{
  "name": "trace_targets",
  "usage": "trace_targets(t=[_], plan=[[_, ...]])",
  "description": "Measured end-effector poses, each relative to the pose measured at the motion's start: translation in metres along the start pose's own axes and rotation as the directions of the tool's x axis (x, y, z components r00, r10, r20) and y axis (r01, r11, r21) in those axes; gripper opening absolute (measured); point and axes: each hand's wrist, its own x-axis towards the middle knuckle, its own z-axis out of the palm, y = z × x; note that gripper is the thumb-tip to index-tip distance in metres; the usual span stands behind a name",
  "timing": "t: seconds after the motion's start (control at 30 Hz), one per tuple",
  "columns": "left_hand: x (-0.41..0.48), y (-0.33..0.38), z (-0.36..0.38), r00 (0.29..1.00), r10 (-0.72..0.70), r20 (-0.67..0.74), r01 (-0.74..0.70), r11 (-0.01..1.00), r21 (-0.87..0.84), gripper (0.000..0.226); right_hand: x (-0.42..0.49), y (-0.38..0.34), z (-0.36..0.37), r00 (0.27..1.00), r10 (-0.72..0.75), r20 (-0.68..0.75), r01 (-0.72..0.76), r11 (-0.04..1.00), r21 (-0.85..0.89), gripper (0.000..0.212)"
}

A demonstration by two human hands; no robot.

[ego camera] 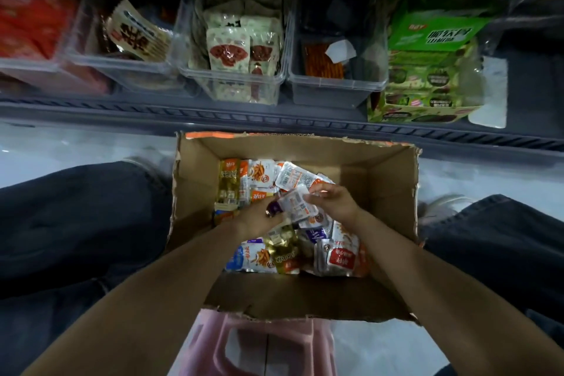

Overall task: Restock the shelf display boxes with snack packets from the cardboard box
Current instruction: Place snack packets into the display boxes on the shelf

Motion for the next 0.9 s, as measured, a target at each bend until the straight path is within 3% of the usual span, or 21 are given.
trace_targets(t=[0.17,0.23,0.3,0.37,0.47,0.57,0.67,0.77,0.9], plan=[[-0.025,0.015,-0.018,0.995,-0.090,-0.031,0.073,0.931,-0.359,0.098,-0.021,-0.045,-0.012,1.000,0.005,-0.016,-0.002,0.985,0.173,0.006],[-0.045,0.027,-0.024,0.992,-0.096,0.083,0.126,0.807,-0.577,0.093,-0.036,-0.059,-0.011,0.999,-0.008,-0.036,0.018,0.955,0.297,0.005],[-0.063,0.036,-0.029,0.985,-0.033,0.169,0.142,0.711,-0.688,0.079,-0.051,-0.070,-0.008,1.000,-0.017,-0.018,0.022,0.922,0.386,0.005],[-0.077,0.042,-0.032,0.994,0.000,0.111,0.079,0.698,-0.711,0.082,-0.069,-0.079,-0.006,0.999,-0.024,0.023,0.013,0.916,0.401,0.005],[-0.103,0.058,-0.044,0.994,0.042,-0.096,-0.095,0.746,-0.660,0.087,-0.094,-0.092,-0.009,0.996,-0.068,0.055,0.045,0.936,0.349,0.003],[-0.130,0.077,-0.061,0.965,0.142,-0.221,-0.230,0.864,-0.448,0.053,-0.124,-0.114,-0.011,0.983,-0.150,0.104,0.135,0.980,0.145,0.008],[-0.157,0.099,-0.075,0.927,0.225,-0.299,-0.316,0.898,-0.305,0.034,-0.152,-0.144,-0.007,0.959,-0.256,0.121,0.257,0.966,0.007,0.026],[-0.183,0.117,-0.082,0.894,0.312,-0.322,-0.415,0.847,-0.332,0.030,-0.176,-0.168,0.003,0.924,-0.366,0.109,0.370,0.929,-0.017,0.034],[-0.207,0.133,-0.082,0.868,0.350,-0.353,-0.496,0.570,-0.655,0.033,-0.199,-0.181,0.020,0.886,-0.461,-0.051,0.461,0.863,0.206,0.034]])
